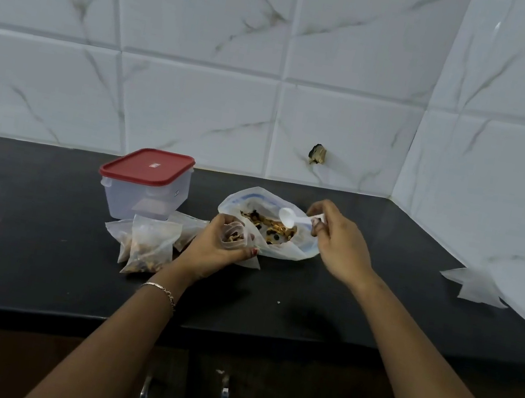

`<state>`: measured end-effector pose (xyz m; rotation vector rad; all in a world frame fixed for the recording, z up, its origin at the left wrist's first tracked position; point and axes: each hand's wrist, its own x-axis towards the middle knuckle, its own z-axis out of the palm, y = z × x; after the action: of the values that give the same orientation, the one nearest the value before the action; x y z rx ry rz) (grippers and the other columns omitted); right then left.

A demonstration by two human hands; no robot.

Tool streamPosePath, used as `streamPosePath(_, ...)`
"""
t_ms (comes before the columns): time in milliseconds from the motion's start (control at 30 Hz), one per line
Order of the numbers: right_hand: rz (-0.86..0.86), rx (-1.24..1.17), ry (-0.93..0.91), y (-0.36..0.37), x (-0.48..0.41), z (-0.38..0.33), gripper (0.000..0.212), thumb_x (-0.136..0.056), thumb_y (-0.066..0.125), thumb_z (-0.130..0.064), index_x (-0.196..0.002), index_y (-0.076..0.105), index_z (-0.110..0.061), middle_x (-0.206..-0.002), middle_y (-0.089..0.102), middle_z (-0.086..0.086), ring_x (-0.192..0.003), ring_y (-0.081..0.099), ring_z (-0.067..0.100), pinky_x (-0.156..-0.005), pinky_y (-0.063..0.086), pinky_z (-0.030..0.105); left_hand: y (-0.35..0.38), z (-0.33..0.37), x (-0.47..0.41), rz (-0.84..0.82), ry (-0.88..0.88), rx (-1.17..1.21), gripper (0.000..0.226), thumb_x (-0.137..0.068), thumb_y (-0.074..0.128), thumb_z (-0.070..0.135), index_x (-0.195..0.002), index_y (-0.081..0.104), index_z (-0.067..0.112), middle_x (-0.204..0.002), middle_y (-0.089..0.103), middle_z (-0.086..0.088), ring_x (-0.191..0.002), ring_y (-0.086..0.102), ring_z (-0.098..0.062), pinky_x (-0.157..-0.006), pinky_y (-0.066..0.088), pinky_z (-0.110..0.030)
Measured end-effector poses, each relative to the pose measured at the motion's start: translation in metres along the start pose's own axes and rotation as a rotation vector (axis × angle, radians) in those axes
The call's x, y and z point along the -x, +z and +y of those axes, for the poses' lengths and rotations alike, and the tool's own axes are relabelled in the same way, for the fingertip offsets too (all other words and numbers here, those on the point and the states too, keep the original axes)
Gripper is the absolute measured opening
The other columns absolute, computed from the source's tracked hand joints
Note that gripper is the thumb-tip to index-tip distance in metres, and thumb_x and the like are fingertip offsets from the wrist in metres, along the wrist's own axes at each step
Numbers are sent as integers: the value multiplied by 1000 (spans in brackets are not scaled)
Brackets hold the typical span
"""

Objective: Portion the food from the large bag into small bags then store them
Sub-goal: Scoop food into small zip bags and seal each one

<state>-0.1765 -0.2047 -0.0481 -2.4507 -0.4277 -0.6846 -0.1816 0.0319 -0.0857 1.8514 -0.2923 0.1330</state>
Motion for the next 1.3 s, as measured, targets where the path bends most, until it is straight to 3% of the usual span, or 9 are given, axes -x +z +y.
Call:
streamPosePath(200, 44, 407, -174, 14, 2, 5, 24, -96, 54, -19, -117, 62, -27, -97, 70, -4, -76, 64, 16, -63, 55, 31, 1, 1, -1, 14, -17, 38, 73, -83, 74, 13, -138, 28, 21, -121, 56, 10, -120, 49, -6, -94, 45, -22)
streamPosePath(300, 25, 601, -232, 22, -3, 0, 18, -88, 62, -15, -104, 66, -22, -84, 69, -3, -63, 62, 17, -50, 47, 28, 2, 3, -2, 18, 23, 133, 70, -86, 65, -3, -135, 22, 21, -118, 67, 3, -108, 63, -3, -83, 53, -17)
streamPosePath(400, 78, 667, -293, 26, -6, -7, 19, -67, 80, -11, -79, 68, -18, -61, 63, -2, -42, 54, 16, -42, 25, 22, 4, 2, -4, 41, 94, 109, 69, -87, 62, -8, -135, 22, 20, -120, 66, -2, -107, 65, -5, -88, 54, -21)
streamPosePath(467, 42, 679, -301, 30, -5, -8, 15, -76, 74, -11, -89, 68, -17, -71, 67, -1, -52, 60, 17, -46, 29, 24, 4, -1, -5, 6, 129, 54, 73, -85, 63, -7, -136, 21, 23, -120, 66, -5, -108, 66, -12, -90, 54, -29)
streamPosePath(633, 6, 243, 10, 32, -8, 1, 23, -97, 50, -20, -113, 63, -29, -95, 70, -6, -81, 65, 15, -66, 49, 28, 4, -9, -10, -73, 88, -155, 89, -66, 79, 37, -132, 20, 36, -124, 62, -2, -118, 59, -15, -101, 49, -38)
streamPosePath(733, 13, 10, 193, 30, -13, 9, 23, -98, 48, -22, -107, 63, -36, -92, 72, -11, -78, 64, 11, -65, 52, 30, 5, -9, -12, -105, 16, -164, 82, -69, 84, 34, -130, 29, 24, -126, 61, 1, -119, 56, -9, -104, 45, -32)
streamPosePath(933, 19, 384, -116, 34, -14, 2, 30, -96, 53, -21, -123, 62, -28, -105, 70, -3, -90, 66, 18, -72, 50, 30, 5, -2, -11, -186, -58, -77, 40, -80, 76, 21, -116, 60, 24, -114, 69, 4, -109, 63, -9, -103, 48, -38)
streamPosePath(1067, -93, 569, -211, 39, -20, -4, 27, -96, 50, -16, -119, 60, -26, -102, 68, -1, -93, 65, 21, -68, 47, 32, 7, -6, -12, -168, -32, -62, 43, -80, 76, 24, -121, 62, 21, -116, 69, 3, -111, 63, -10, -103, 48, -39)
streamPosePath(1300, -260, -15, 117, 21, -24, -2, 25, -98, 47, -20, -98, 66, -36, -85, 70, -17, -78, 64, 6, -68, 50, 32, 6, -9, -12, -172, -79, -129, 44, -79, 77, 34, -120, 64, 24, -114, 69, 6, -109, 63, -9, -101, 49, -37)
